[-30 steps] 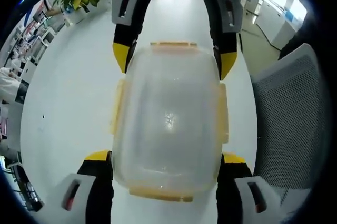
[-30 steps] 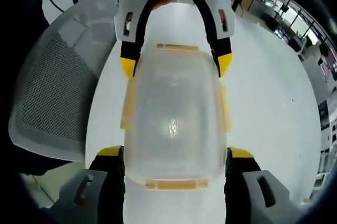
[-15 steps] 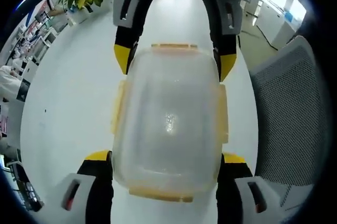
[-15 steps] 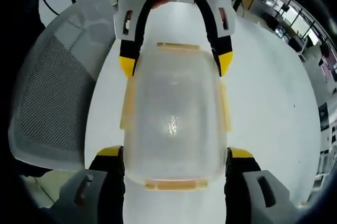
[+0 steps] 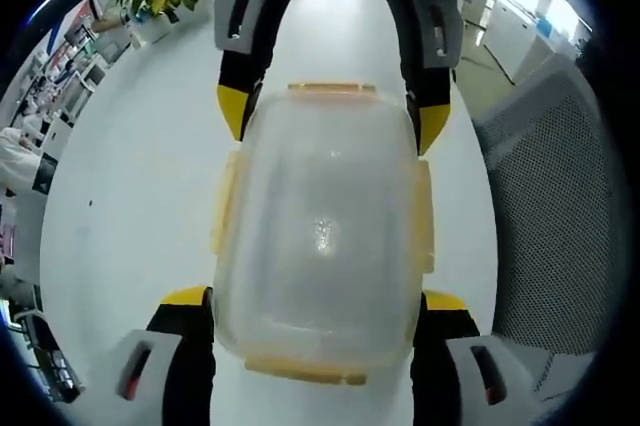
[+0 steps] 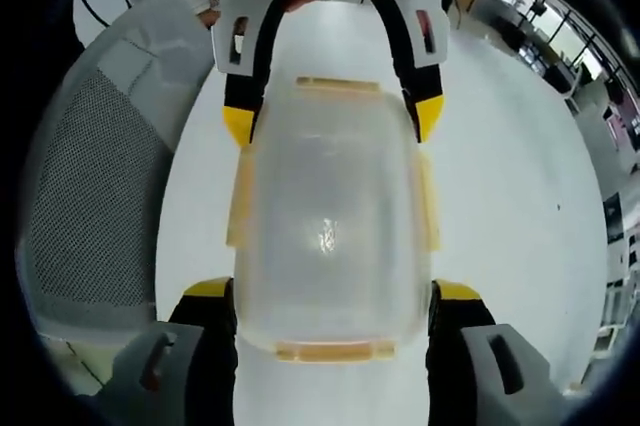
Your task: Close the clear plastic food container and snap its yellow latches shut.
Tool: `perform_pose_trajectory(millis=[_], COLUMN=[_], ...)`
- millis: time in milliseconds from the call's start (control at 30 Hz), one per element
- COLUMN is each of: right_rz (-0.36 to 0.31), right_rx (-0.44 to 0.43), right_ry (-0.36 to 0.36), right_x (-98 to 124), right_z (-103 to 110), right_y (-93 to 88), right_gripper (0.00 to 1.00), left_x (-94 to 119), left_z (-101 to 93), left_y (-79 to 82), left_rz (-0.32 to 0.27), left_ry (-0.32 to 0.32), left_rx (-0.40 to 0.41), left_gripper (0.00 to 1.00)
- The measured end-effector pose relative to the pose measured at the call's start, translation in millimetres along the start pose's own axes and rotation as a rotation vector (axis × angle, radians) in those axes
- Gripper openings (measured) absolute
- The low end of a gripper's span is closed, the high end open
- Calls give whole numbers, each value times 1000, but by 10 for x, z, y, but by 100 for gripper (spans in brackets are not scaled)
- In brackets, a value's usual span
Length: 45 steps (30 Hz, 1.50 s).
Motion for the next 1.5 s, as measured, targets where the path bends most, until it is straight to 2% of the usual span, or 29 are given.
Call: perform_pose_trajectory(millis=[500,1500], right_rz=[17,17], right_rx=[-8,5], right_ry=[-12,-8], right_x=[-101,-256], right_z=[-177,-724], right_y=[153,241], right_gripper=[76,76], left_x=[50,98], left_z=[233,778], left_y=[-138,-197], left_rz=[-15,-24], left_ry=[1,9], left_rx=[-6,7], left_gripper=[79,79])
Point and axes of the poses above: the point that each gripper's makers call its tool centre point, and the gripper's own axes: x roughly backward along the fingers, z roughly to its left, y roughly out of its top, the point moved 9 cm from there along x, roughly backward along the fingers, and after that the axes turned 9 degrees about -y, right-handed, at the moved point
